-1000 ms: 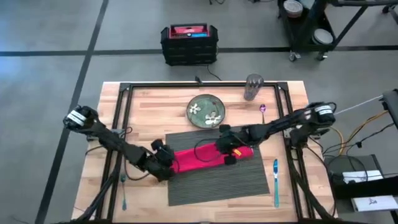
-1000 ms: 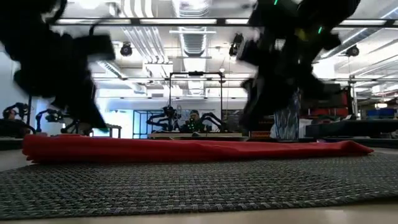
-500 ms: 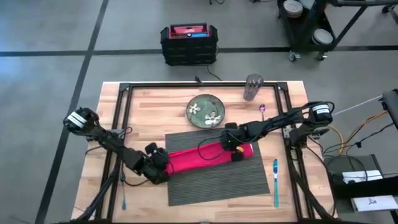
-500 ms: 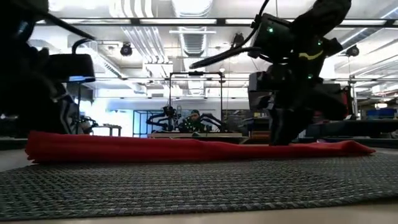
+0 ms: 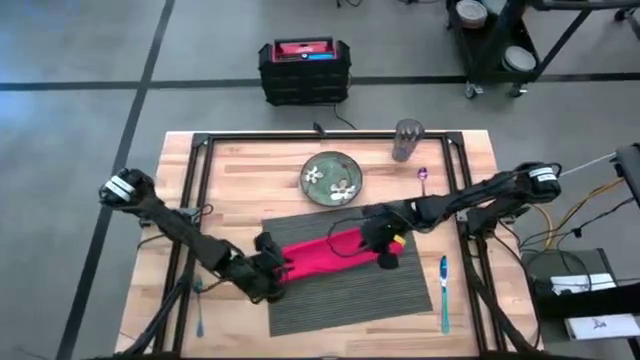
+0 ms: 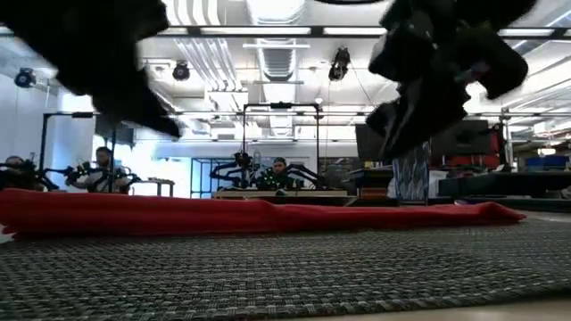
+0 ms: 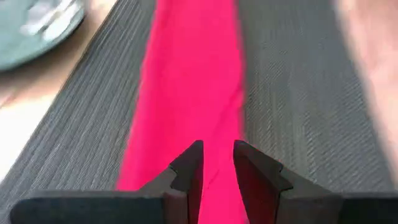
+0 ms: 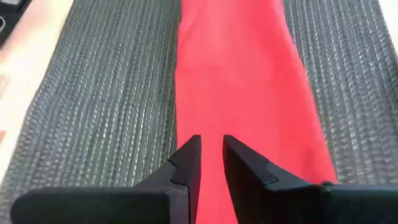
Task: Set table place
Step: Fold the red table napkin
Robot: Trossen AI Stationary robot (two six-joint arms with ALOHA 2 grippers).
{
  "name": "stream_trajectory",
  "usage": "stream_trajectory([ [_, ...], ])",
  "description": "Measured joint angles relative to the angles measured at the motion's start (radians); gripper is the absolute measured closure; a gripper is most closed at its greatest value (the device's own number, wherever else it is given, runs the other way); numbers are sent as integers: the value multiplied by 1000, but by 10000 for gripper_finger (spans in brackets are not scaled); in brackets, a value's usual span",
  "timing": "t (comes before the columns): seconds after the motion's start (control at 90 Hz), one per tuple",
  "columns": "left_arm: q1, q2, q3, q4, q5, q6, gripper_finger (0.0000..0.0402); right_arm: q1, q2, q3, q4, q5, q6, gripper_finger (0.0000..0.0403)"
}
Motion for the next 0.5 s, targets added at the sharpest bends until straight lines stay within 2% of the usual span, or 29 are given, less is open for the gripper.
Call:
stream_trajectory([
  [0.2,17,146,-5,25,120,-18,326,8,63,-228,427,9,98,371],
  [0.344,9,226,0,18,175,-87,326,8,88,-307,481,41,107,385],
  [0.5,-17,264,-1,19,163,-133,326,8,88,-358,496,47,103,389],
])
